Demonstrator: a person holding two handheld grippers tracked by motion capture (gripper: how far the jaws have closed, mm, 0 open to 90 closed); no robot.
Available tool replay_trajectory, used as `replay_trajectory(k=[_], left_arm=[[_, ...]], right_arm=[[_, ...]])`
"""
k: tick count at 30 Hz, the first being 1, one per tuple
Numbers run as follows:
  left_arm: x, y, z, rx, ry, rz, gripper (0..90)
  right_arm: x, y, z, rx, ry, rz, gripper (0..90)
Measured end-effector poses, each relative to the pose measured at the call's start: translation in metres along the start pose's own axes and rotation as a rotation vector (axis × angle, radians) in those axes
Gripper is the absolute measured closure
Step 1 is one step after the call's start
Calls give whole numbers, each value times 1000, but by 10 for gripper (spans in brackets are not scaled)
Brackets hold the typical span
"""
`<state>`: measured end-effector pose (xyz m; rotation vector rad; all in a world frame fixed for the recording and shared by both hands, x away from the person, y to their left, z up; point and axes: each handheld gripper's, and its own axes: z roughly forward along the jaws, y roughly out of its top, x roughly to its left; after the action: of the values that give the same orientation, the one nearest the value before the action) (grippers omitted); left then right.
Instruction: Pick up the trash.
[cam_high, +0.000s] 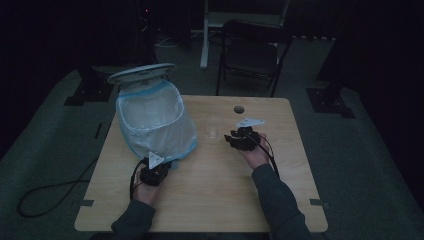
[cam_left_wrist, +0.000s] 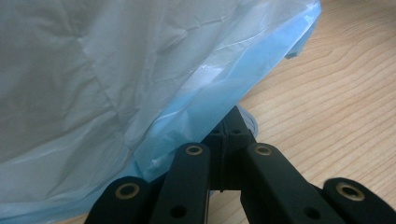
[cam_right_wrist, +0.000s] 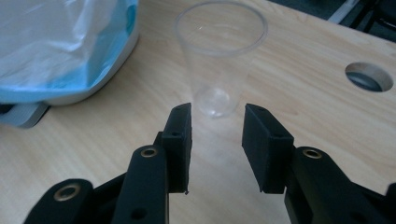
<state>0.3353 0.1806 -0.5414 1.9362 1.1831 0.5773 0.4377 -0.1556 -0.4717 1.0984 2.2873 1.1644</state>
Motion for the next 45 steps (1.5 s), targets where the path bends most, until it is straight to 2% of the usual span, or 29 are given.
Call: replay_trajectory(k=[2, 13, 18, 20, 24, 28, 29, 30, 34, 37, 40, 45], left_arm=[[0, 0, 0, 1, 0, 0, 900], [0, 0, 0, -1, -4, -7, 900], [0, 0, 0, -2, -4, -9, 900], [0, 0, 0, -2, -4, -9, 900], [0, 0, 0, -2, -5, -9, 900], [1, 0, 0, -1, -4, -8, 900], [0, 0, 0, -1, -4, -8, 900], [0, 0, 0, -1, -4, -8, 900], [0, 0, 0, 2, -4, -7, 900], [0, 0, 0, 2, -3, -6, 900], [0, 0, 0, 2, -3, -5, 900], [0, 0, 0, 1, -4, -6, 900]], right_arm=[[-1, 5, 4, -3, -10, 0, 619], [-7, 38, 22, -80, -45, 79, 610], [-10, 47, 31, -83, -53, 94, 609], [-12, 48, 35, -69, -60, 98, 606], [-16, 43, 43, -24, -51, 110, 602], [-18, 34, 45, -4, -34, 117, 604], [-18, 31, 44, -2, -28, 117, 615], [-18, 23, 41, 1, -3, 118, 669], [-14, 6, 35, 19, 2, 72, 793], [-10, -4, 31, 34, 11, 37, 851], [-7, -12, 29, 32, 9, 9, 864], [-4, -19, 25, 6, 3, 4, 868]])
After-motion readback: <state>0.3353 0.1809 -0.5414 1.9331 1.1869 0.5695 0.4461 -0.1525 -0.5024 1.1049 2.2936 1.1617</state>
